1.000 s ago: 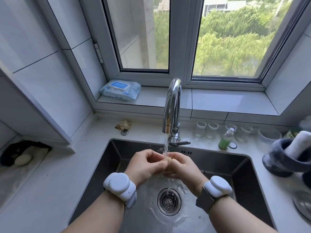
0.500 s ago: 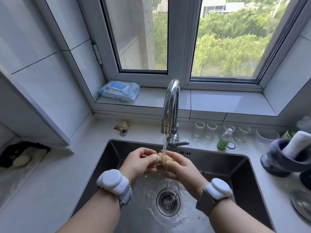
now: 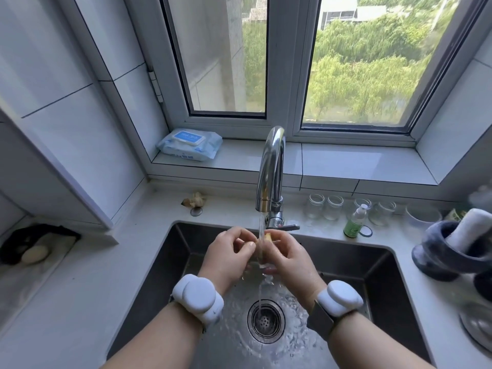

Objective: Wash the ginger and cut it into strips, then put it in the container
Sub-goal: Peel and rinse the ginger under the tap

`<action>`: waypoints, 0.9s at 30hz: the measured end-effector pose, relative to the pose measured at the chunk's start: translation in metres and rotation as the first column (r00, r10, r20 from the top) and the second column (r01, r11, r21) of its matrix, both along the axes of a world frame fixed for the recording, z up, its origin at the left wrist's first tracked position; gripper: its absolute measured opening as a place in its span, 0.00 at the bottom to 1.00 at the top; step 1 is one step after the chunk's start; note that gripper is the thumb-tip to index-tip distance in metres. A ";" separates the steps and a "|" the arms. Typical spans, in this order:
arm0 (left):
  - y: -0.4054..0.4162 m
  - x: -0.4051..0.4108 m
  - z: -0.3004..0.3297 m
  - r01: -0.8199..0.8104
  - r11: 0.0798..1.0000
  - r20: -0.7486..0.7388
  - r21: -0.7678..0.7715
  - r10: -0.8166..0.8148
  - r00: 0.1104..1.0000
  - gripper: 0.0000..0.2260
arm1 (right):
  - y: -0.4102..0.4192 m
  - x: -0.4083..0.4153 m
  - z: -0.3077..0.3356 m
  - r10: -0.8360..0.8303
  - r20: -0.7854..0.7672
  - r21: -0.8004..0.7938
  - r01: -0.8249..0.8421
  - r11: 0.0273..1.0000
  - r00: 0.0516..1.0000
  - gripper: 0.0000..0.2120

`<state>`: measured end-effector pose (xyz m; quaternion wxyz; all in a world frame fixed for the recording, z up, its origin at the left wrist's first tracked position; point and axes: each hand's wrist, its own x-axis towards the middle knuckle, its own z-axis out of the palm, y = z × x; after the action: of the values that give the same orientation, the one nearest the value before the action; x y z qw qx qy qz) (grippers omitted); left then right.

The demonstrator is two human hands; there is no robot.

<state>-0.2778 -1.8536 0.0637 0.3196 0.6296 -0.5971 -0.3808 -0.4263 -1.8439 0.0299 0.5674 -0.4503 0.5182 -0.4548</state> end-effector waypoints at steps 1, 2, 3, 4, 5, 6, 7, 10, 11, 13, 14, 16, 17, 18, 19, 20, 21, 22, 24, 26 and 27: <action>-0.001 -0.001 0.002 -0.007 1.000 -0.053 0.030 0.008 0.999 0.04 | 0.000 0.000 0.000 0.038 0.025 0.010 -0.038 0.999 0.999 0.11; -0.002 -0.002 0.003 -0.012 0.998 -0.089 0.057 0.017 0.996 0.04 | 0.001 0.000 0.000 0.065 0.056 0.024 -0.067 0.997 0.996 0.13; -0.002 -0.002 0.003 -0.015 0.997 -0.101 0.081 0.024 0.995 0.03 | 0.001 0.000 0.000 0.080 0.091 0.036 -0.083 0.996 0.993 0.15; -0.002 -0.003 0.004 -0.014 0.995 -0.112 0.102 0.026 0.993 0.03 | 0.001 -0.001 0.001 0.084 0.125 0.046 -0.090 0.995 0.989 0.16; -0.002 -0.002 0.003 -0.008 0.993 -0.129 0.120 0.024 0.991 0.03 | 0.000 -0.001 0.002 0.079 0.152 0.052 -0.088 0.995 0.985 0.16; -0.001 -0.003 0.004 0.000 0.991 -0.156 0.136 0.021 0.988 0.02 | 0.000 0.000 0.004 0.072 0.176 0.055 -0.083 0.995 0.982 0.15; -0.001 -0.002 0.003 0.007 0.990 -0.167 0.143 0.018 0.986 0.02 | 0.000 0.000 0.004 0.065 0.193 0.055 -0.076 0.996 0.979 0.14; -0.002 0.002 0.003 0.033 0.997 -0.037 0.070 -0.030 0.999 0.01 | 0.000 -0.002 0.003 0.047 0.247 0.061 -0.064 0.996 0.968 0.13; -0.003 0.003 0.004 0.044 0.998 0.025 0.048 -0.046 0.999 0.01 | 0.000 -0.003 0.002 0.050 0.256 0.064 -0.068 0.996 0.965 0.13; -0.005 0.005 0.007 0.069 0.997 0.127 0.035 -0.073 0.989 0.01 | 0.002 -0.004 -0.001 0.065 0.234 0.072 -0.084 0.994 0.970 0.13; -0.005 0.005 0.008 0.080 0.996 0.165 0.040 -0.085 0.983 0.02 | 0.002 -0.004 -0.002 0.071 0.222 0.076 -0.090 0.993 0.972 0.12; -0.008 0.006 0.009 0.104 0.992 0.211 0.072 -0.117 0.970 0.03 | 0.004 -0.006 -0.003 0.093 0.196 0.075 -0.110 0.991 0.976 0.11; -0.009 0.007 0.009 0.116 0.988 0.211 0.099 -0.135 0.968 0.03 | 0.004 -0.006 -0.002 0.113 0.186 0.071 -0.128 0.989 0.976 0.11; -0.010 0.007 0.010 0.129 0.984 0.203 0.123 -0.152 0.967 0.02 | 0.004 -0.007 -0.003 0.131 0.181 0.068 -0.145 0.987 0.975 0.11; -0.010 0.007 0.010 0.138 0.981 0.206 0.140 -0.165 0.965 0.02 | 0.004 -0.008 -0.003 0.143 0.178 0.066 -0.157 0.985 0.974 0.12; -0.010 0.007 0.010 0.146 0.979 0.220 0.144 -0.175 0.960 0.02 | 0.004 -0.008 -0.001 0.147 0.171 0.067 -0.160 0.985 0.974 0.13; -0.010 0.006 0.011 0.149 0.979 0.235 0.140 -0.179 0.955 0.03 | 0.004 -0.008 -0.001 0.148 0.166 0.066 -0.161 0.985 0.975 0.13; -0.009 0.005 0.011 0.147 0.980 0.244 0.133 -0.176 0.954 0.03 | 0.004 -0.008 -0.001 0.148 0.160 0.065 -0.160 0.985 0.976 0.13; -0.008 0.002 0.010 0.129 0.984 0.250 0.122 -0.156 0.956 0.05 | 0.003 -0.008 0.001 0.146 0.149 0.061 -0.157 0.986 0.978 0.13; -0.007 -0.001 0.010 0.109 0.986 0.236 0.126 -0.137 0.962 0.05 | 0.003 -0.008 0.001 0.153 0.149 0.057 -0.163 0.985 0.977 0.12; -0.007 -0.002 0.010 0.101 0.987 0.230 0.128 -0.128 0.965 0.05 | 0.002 -0.008 0.000 0.156 0.149 0.057 -0.166 0.984 0.976 0.12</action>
<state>-0.2795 -1.8606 0.0736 0.1864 0.6524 -0.6434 -0.3546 -0.4342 -1.8416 0.0301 0.6535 -0.4369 0.4532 -0.4203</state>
